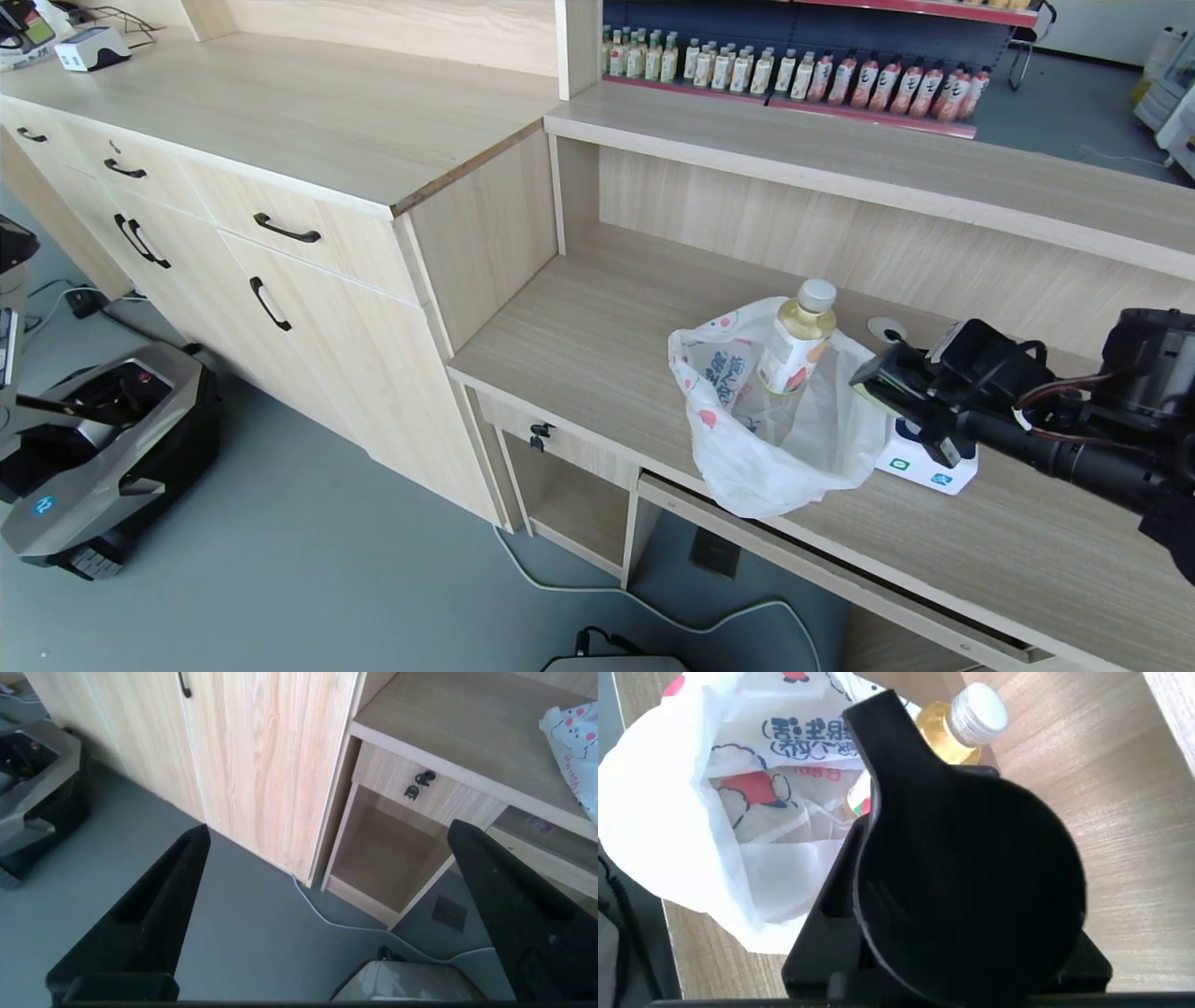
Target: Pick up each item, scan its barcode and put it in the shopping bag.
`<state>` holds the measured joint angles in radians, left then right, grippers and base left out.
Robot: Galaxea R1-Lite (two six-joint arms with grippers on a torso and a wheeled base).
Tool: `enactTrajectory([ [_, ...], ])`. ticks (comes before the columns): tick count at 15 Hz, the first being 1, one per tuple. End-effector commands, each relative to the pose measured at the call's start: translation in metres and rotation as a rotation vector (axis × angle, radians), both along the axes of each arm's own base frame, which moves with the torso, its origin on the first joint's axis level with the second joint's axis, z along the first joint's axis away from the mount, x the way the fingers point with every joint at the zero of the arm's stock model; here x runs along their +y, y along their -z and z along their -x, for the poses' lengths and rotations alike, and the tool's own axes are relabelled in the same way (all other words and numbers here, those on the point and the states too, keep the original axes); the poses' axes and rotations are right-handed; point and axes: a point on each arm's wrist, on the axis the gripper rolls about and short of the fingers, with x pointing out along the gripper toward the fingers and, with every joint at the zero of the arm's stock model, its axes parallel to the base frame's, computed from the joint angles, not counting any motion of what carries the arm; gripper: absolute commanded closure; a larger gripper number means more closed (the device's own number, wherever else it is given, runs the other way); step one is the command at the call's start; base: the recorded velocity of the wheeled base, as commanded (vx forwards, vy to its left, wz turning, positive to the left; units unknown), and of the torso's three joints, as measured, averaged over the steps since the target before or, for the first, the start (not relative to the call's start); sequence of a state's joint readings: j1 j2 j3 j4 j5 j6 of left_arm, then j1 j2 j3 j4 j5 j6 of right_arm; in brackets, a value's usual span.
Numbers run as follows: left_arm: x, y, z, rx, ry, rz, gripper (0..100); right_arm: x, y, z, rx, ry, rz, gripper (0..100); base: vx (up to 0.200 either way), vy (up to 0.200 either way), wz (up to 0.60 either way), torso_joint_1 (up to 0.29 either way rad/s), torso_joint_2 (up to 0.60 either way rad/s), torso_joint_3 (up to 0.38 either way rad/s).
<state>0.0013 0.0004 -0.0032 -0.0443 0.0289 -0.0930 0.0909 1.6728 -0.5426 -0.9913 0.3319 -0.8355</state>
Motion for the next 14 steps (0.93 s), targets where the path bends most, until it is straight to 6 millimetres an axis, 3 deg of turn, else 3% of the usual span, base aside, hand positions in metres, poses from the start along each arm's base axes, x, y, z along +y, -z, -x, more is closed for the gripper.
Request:
enactTrajectory([
  [1, 0.000, 0.000, 0.000, -0.001, 0.000, 0.001, 0, 0.011, 0.027, -0.019, 0.113, -0.070, -0.051, 100, 0.000, 0.000, 0.00, 0.000, 0.00, 0.000],
  [5, 0.000, 0.000, 0.000, -0.001, 0.000, 0.001, 0, 0.028, 0.049, -0.039, 0.221, -0.110, -0.202, 100, 0.000, 0.000, 0.00, 0.000, 0.00, 0.000],
  [9, 0.000, 0.000, 0.000, -0.001, 0.000, 0.001, 0, 0.035, 0.075, -0.060, 0.265, -0.113, -0.222, 100, 0.000, 0.000, 0.00, 0.000, 0.00, 0.000],
  [14, 0.000, 0.000, 0.000, -0.001, 0.000, 0.001, 0, 0.039, 0.084, -0.077, 0.300, -0.098, -0.285, 100, 0.000, 0.000, 0.00, 0.000, 0.00, 0.000],
])
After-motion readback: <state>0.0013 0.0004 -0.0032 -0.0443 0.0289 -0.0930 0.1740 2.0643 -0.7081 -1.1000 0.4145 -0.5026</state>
